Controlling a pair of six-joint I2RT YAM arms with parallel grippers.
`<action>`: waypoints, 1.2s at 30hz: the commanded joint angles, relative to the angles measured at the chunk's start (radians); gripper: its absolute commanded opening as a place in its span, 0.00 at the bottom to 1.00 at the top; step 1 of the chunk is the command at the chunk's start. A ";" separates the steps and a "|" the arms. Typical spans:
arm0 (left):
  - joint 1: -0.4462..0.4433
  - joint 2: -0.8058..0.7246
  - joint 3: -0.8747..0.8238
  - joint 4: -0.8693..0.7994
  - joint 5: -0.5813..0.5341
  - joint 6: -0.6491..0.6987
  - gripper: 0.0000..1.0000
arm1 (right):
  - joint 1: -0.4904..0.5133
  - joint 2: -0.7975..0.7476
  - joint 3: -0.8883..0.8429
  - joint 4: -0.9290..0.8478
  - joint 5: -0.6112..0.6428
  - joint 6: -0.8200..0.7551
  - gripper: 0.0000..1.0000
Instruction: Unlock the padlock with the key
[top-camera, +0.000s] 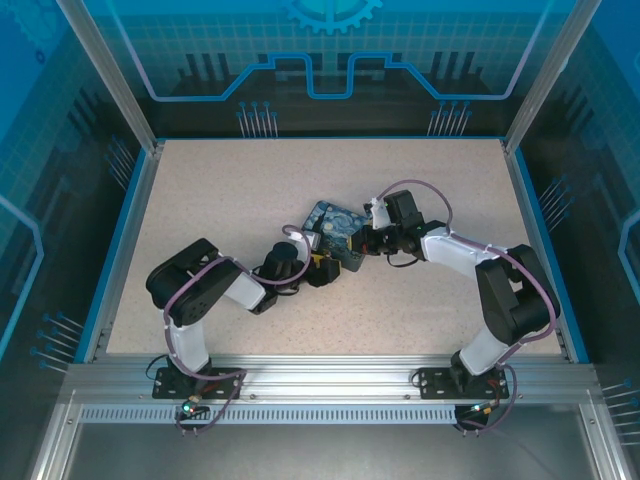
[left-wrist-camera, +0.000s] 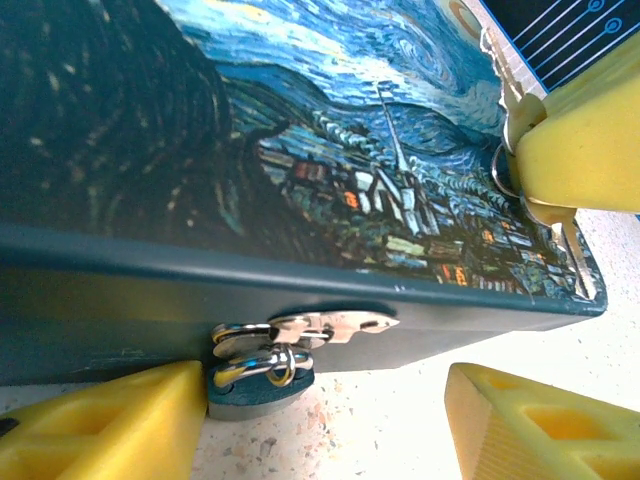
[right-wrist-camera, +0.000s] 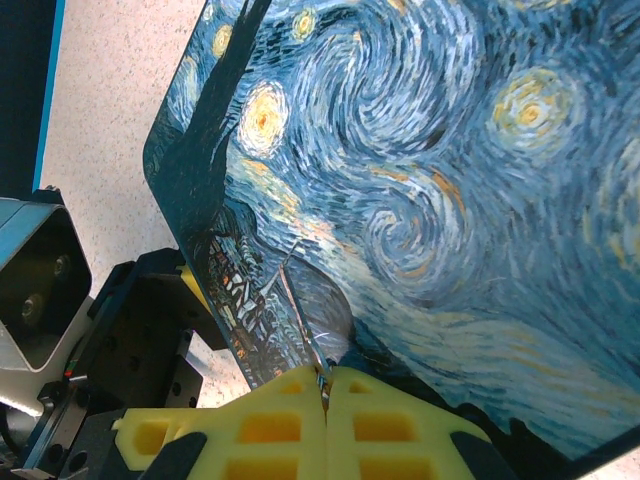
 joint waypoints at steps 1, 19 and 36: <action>-0.009 0.025 0.025 -0.063 0.075 -0.018 0.63 | -0.009 0.015 -0.019 -0.052 0.017 -0.010 0.00; -0.021 0.045 0.081 -0.167 -0.084 -0.028 0.53 | -0.009 0.018 -0.017 -0.048 0.015 -0.010 0.00; -0.031 0.046 0.135 -0.222 -0.138 -0.014 0.34 | -0.009 0.001 -0.021 -0.044 0.017 -0.013 0.00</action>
